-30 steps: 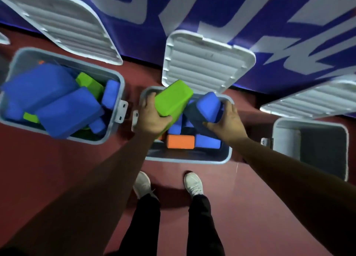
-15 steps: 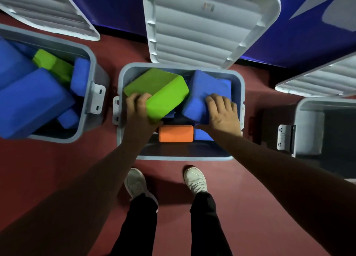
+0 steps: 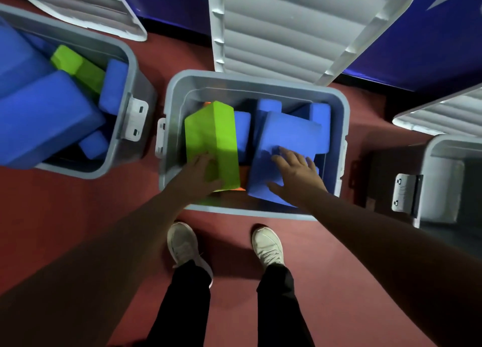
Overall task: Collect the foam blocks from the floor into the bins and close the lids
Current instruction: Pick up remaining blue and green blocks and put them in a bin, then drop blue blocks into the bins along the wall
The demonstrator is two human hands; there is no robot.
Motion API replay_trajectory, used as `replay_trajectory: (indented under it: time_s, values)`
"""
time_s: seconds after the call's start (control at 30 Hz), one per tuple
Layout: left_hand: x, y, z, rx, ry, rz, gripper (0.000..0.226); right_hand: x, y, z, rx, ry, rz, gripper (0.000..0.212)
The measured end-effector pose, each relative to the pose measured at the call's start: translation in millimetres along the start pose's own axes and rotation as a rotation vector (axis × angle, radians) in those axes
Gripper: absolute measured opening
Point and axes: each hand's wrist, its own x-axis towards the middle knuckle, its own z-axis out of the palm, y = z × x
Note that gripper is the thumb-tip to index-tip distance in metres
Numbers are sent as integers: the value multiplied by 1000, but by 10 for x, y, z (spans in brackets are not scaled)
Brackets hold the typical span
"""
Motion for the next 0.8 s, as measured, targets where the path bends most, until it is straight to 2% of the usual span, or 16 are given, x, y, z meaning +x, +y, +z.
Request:
replay_trajectory:
  time_s: [0.13, 0.27, 0.37, 0.43, 0.57, 0.67, 0.8]
  values:
    - [-29, 479, -457, 40, 195, 48, 85, 2, -190, -641, 82, 130, 71, 73]
    - [-306, 1206, -1374, 51, 424, 84, 63, -131, -476, -1816, 115, 276, 20, 67]
    - [-752, 1809, -2192, 72, 546, 112, 63, -424, -798, -2866, 128, 358, -52, 66]
    - [-1157, 2187, -2742, 2, 628, 85, 61, -709, -1066, -3527, 133, 411, -107, 65]
    - [-2127, 2809, -3657, -51, 757, 18, 40, -1375, -1631, -4560, 97, 490, -224, 64]
    - [-2956, 2960, -4150, -63, 852, -5, 55, -1820, -2132, -5098, 106, 521, -313, 67]
    - [-4141, 2859, -4461, -66, 1045, -96, 59, -2258, -2903, -5506, 97, 529, -468, 69]
